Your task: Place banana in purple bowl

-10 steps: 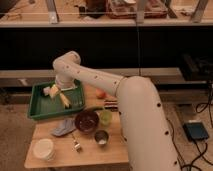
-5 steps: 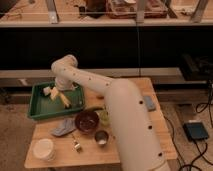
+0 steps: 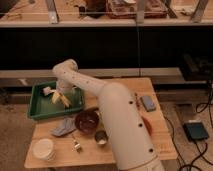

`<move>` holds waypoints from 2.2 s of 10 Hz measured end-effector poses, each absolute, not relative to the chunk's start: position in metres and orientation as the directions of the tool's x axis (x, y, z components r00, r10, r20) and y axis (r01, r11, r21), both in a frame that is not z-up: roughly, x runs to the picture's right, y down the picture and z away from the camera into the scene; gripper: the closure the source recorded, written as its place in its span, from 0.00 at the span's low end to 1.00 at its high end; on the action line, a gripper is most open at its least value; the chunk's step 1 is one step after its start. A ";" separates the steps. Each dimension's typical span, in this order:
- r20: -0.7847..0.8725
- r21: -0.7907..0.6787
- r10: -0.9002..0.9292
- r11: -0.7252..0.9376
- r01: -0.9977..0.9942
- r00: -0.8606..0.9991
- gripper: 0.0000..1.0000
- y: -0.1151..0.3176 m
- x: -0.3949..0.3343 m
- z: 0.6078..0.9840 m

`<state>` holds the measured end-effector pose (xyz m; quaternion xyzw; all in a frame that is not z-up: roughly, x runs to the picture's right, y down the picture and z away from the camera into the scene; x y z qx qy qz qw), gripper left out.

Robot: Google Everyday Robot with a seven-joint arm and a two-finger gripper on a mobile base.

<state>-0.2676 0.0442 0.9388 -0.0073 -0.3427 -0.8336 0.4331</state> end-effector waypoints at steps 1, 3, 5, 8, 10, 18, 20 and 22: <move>0.311 0.569 -0.715 -0.388 0.725 -0.627 0.20 0.048 -0.267 0.941; 0.317 0.571 -0.709 -0.388 0.723 -0.630 0.29 0.057 -0.260 0.945; 0.318 0.573 -0.701 -0.394 0.718 -0.639 0.47 0.063 -0.257 0.946; 0.318 0.576 -0.678 -0.417 0.703 -0.662 0.78 0.075 -0.259 0.946; 0.321 0.574 -0.670 -0.425 0.700 -0.670 0.97 0.080 -0.257 0.947; 0.246 0.592 -0.699 -0.440 0.675 -0.671 1.00 0.064 -0.246 0.921; 0.172 0.609 -0.726 -0.453 0.651 -0.666 1.00 0.034 -0.244 0.879; 0.116 0.616 -0.747 -0.463 0.637 -0.654 1.00 0.006 -0.235 0.843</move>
